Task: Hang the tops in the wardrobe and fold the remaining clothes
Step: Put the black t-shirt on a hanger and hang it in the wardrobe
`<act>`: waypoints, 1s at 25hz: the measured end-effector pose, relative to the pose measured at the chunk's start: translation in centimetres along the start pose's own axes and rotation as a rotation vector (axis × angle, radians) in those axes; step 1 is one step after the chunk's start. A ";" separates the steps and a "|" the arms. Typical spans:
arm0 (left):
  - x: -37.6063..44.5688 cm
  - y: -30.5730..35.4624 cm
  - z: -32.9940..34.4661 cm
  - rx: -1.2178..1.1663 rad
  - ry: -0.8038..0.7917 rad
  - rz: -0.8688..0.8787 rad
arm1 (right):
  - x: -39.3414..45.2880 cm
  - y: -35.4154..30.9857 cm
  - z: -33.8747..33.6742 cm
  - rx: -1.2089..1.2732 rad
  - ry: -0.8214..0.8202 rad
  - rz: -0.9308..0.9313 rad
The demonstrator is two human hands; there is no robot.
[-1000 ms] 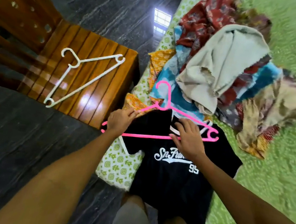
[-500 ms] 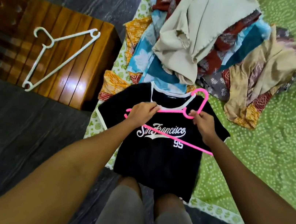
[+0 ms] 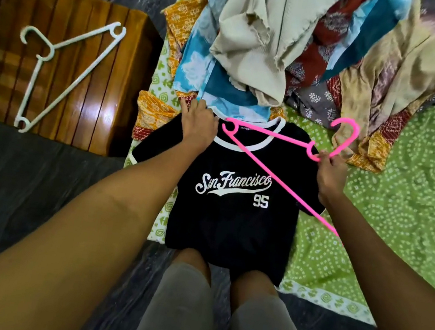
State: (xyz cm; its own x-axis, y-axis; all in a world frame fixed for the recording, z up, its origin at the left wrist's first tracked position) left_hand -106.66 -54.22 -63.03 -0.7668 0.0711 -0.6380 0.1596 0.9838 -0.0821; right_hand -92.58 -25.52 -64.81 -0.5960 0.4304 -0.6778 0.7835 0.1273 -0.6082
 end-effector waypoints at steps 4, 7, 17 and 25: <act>-0.1 -0.6 -1.1 -0.062 0.091 0.029 | 0.4 -2.1 1.8 0.009 -0.058 -0.063; -0.6 -0.8 -1.0 -0.133 0.102 0.091 | 0.5 -2.9 2.7 0.073 -0.114 -0.062; -2.2 -0.6 -1.4 -0.119 0.179 0.210 | 1.2 -6.1 3.6 -0.012 -0.140 -0.162; -2.3 1.3 -0.7 -0.600 0.116 0.218 | -0.6 -12.3 14.3 -0.269 -0.551 -0.339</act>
State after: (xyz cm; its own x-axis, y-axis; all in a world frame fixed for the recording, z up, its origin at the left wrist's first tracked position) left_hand -105.11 -52.95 -61.07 -0.8236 0.2635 -0.5022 -0.0306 0.8636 0.5032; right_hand -104.39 -40.13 -62.80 -0.7619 -0.1789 -0.6225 0.5122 0.4218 -0.7481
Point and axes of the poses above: each hand's wrist, its own x-axis towards the middle knuckle, its own z-axis out of the palm, y = z × x, the point moved 6 cm from there along x, towards the middle knuckle, and after that the axes turned 14 degrees about -y, right-handed, at the moved point
